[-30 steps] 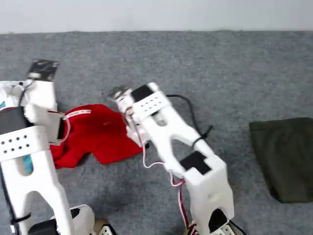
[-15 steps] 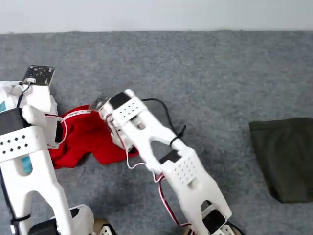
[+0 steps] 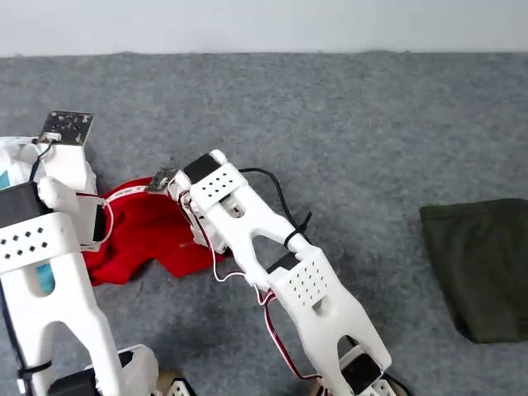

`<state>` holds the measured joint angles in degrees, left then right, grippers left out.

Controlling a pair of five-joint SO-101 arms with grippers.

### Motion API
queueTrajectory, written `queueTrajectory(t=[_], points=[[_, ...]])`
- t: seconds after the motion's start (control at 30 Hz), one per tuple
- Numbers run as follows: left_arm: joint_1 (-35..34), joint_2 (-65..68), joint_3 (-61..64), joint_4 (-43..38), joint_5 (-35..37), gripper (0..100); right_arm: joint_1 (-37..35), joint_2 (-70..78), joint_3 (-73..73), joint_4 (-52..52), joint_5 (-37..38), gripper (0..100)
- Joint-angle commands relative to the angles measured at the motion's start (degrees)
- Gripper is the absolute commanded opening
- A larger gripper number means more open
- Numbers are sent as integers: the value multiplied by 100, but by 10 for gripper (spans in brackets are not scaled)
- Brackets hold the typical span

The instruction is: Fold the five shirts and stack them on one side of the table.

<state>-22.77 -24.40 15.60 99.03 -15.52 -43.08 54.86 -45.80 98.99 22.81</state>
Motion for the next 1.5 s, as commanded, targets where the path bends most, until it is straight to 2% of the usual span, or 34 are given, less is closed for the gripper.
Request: queueTrajectory(t=[0.0,0.2,0.4,0.77,0.93,1.03,1.2,1.3,1.47], points=[[-35,9,-22,9,79,15,101,4,-79,251,105,9],[-35,9,-22,9,79,15,998,-163,-1266,391,35,9],[-35,9,-22,9,79,15,2044,-884,-2971,391,-422,9],[-26,9,-22,9,79,15,4084,-2281,-2040,391,-457,9],[-26,35,-13,9,79,15,4470,-2835,-1600,382,-466,9],[-26,35,-13,9,79,15,4391,-3143,-1618,374,-466,10],[-26,26,-13,9,79,15,3714,-3943,-1618,374,-448,10],[-26,26,-13,9,79,15,2932,-4523,-1618,365,-413,10],[-26,18,-13,9,79,15,998,-5534,-1618,303,-18,10]])
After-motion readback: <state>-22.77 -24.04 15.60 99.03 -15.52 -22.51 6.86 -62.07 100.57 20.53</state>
